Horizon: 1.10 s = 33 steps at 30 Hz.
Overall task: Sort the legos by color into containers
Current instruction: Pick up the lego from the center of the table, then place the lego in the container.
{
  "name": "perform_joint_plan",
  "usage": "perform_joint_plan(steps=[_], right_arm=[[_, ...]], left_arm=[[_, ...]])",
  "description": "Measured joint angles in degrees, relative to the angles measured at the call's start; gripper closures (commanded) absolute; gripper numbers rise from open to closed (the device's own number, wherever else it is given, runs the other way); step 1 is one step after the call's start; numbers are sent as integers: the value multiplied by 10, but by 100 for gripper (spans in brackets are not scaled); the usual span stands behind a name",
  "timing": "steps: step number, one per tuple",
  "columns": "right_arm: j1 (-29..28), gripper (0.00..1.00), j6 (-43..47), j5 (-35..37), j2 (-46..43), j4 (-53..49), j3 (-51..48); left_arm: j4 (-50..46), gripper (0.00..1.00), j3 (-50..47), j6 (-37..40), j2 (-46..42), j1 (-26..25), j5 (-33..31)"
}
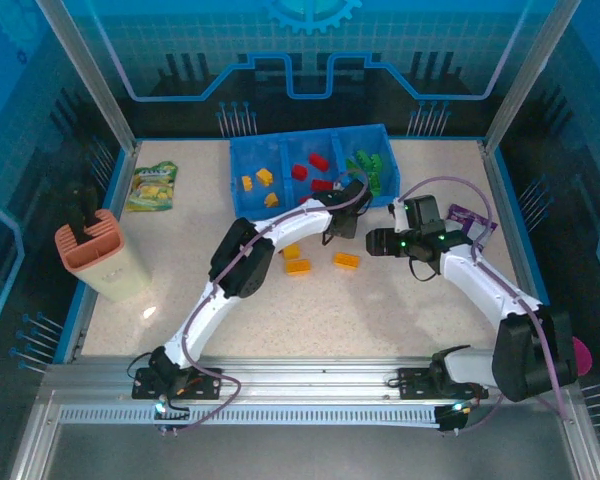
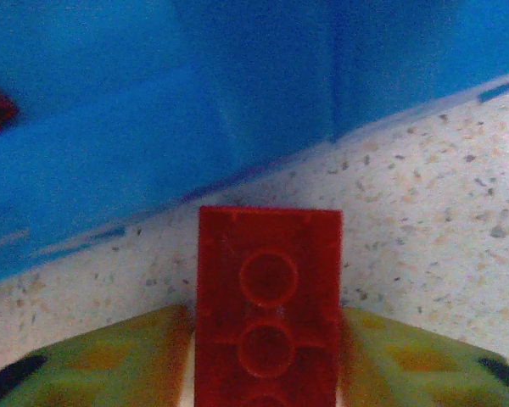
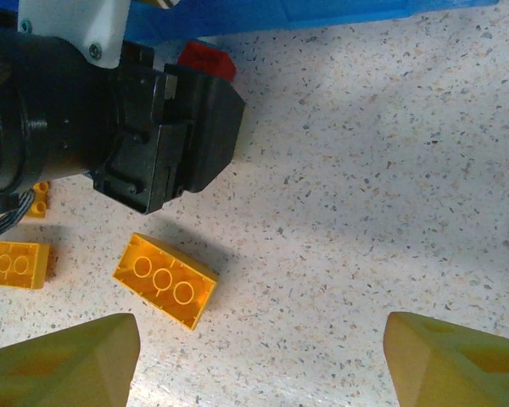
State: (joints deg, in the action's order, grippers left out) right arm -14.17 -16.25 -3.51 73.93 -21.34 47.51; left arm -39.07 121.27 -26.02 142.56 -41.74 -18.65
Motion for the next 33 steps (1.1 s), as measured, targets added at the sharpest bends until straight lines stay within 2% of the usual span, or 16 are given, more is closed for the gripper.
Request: perform_joint_plan(steps=[3, 5, 9, 14, 20, 26, 33], right_arm=[[0, 23, 2, 0, 5, 0, 0], [0, 23, 2, 0, 6, 0, 0], [0, 23, 2, 0, 7, 0, 0], [1, 23, 4, 0, 10, 1, 0], [3, 23, 4, -5, 32, 4, 0], [4, 23, 4, -7, 33, 8, -1], [4, 23, 5, -6, 33, 16, -3]], left_arm=[[-2, 71, 5, -3, 4, 2, 1], [-3, 74, 7, -3, 4, 3, 3], [11, 76, -19, -5, -10, 3, 5], [2, 76, -109, 7, -85, 3, 5], [10, 77, -120, 23, -179, 23, 3], [24, 78, -54, 52, -179, 78, -13], [18, 77, 98, 82, -66, 128, -13]])
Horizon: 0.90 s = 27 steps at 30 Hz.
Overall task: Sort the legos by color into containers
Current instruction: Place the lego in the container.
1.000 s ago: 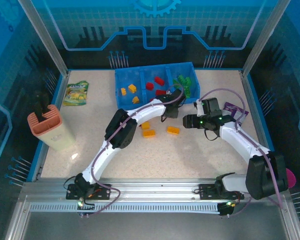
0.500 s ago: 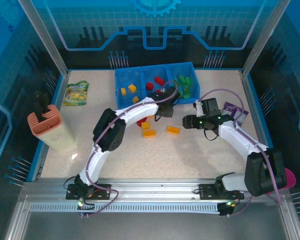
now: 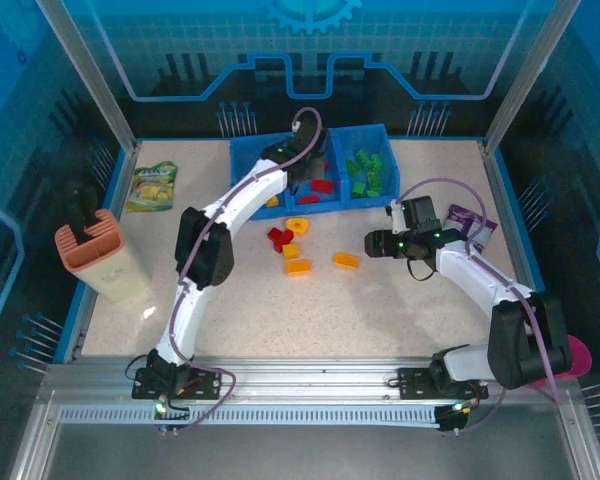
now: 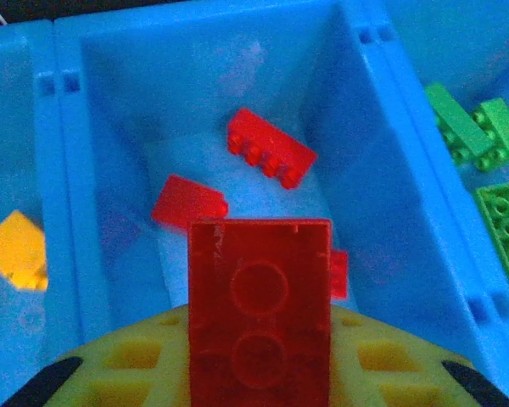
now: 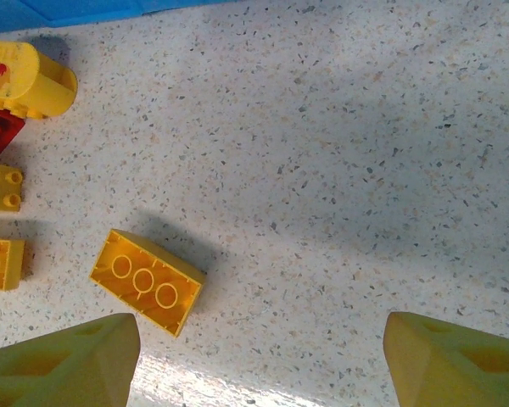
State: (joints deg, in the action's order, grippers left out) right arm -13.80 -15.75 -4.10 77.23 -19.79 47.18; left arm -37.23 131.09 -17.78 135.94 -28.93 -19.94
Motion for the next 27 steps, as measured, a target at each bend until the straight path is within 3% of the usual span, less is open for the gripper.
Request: perform_joint_plan(steps=[7, 16, 20, 27], right_arm=[[0, 23, 3, 0, 12, -3, 2], [0, 23, 4, 2, 23, -3, 2], [0, 23, 6, 2, 28, -3, 8], [0, 23, 8, 2, 28, -5, 12]], left_arm=[[-27, 74, 174, 17, 140, 10, 5], [-36, 53, 184, 20, 158, 17, 19], [-33, 34, 184, 32, 158, 18, 34], [-36, 32, 143, 67, 101, 14, 61]])
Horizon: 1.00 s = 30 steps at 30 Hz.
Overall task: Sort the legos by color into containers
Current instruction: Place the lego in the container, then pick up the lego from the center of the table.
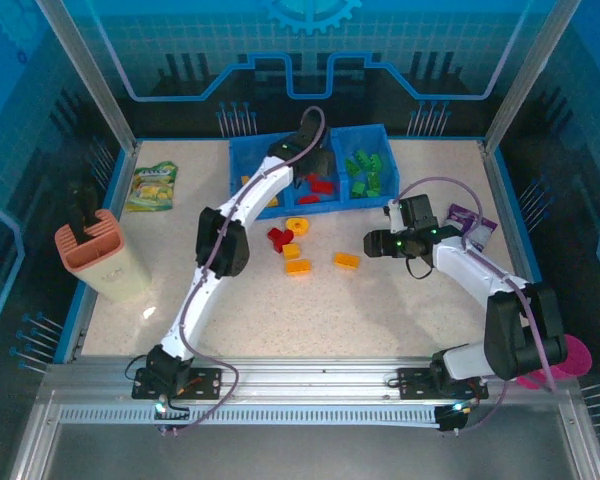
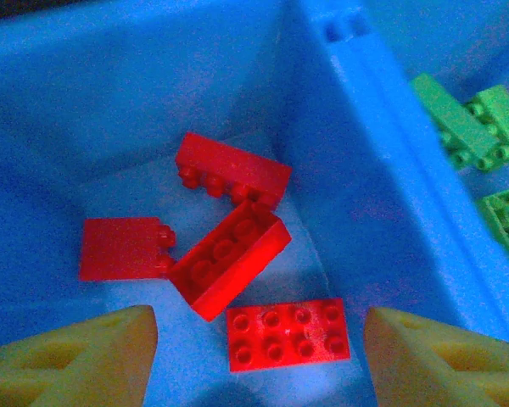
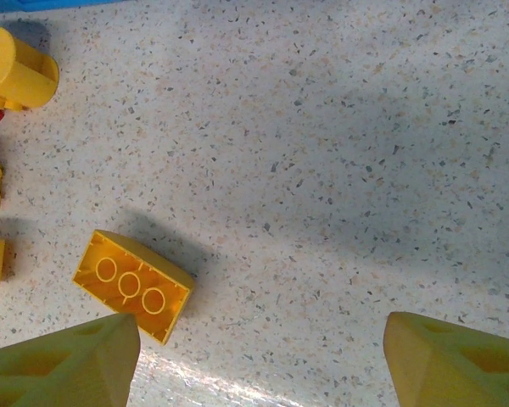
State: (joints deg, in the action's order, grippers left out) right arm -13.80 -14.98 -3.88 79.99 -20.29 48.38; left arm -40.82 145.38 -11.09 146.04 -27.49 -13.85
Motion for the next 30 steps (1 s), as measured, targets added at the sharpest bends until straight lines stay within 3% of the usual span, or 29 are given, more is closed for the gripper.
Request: perform_joint_plan(steps=[5, 11, 19, 23, 30], right_arm=[[0, 23, 2, 8, 0, -3, 0], [8, 20, 2, 35, -38, -12, 0], [60, 13, 0, 50, -185, 15, -39], [79, 13, -1, 45, -193, 18, -42], [80, 12, -4, 23, -183, 17, -45]], left_arm=[[7, 26, -150, 74, -150, -30, 0], [29, 26, -355, 182, -303, -114, 31], [96, 24, -638, 372, -350, -166, 82], [137, 23, -708, 437, -386, -166, 128], [220, 22, -715, 505, -416, -166, 177]])
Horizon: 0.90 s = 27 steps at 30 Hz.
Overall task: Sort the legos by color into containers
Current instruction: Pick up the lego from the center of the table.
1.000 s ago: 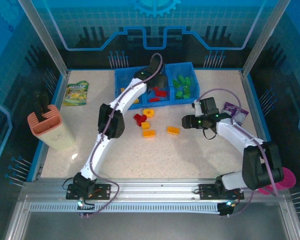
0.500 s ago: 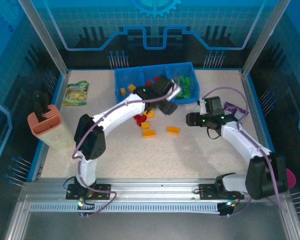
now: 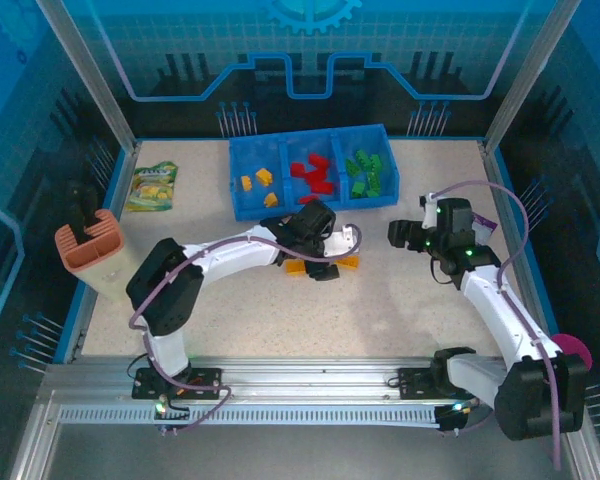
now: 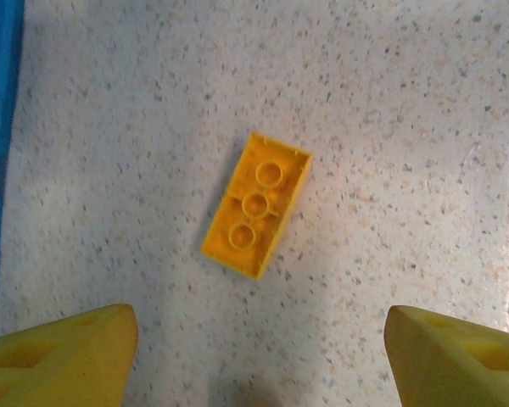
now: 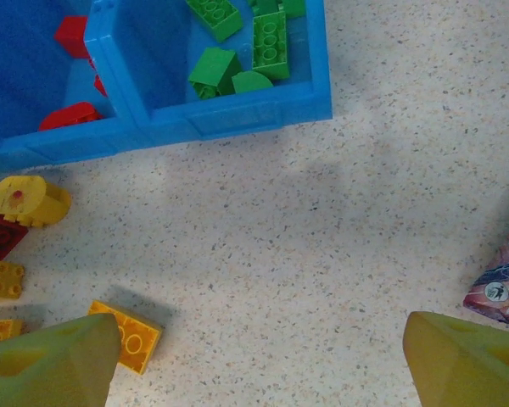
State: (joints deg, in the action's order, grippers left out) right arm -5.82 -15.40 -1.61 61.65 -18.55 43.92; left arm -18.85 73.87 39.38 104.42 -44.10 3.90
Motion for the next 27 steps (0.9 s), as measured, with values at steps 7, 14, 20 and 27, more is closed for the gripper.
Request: perform_joint_plan(steps=[7, 14, 20, 27], right_arm=[[0, 12, -1, -7, 0, 0, -1], [0, 11, -5, -15, 2, 2, -8], [5, 11, -8, -19, 2, 2, -9], [18, 11, -11, -23, 9, 9, -10]], left_arm=[[24, 22, 10, 43, 31, 0, 21], [23, 22, 69, 72, 94, 0, 25], [-7, 22, 131, 86, 147, 0, 26], [-45, 22, 164, 91, 187, 0, 26]])
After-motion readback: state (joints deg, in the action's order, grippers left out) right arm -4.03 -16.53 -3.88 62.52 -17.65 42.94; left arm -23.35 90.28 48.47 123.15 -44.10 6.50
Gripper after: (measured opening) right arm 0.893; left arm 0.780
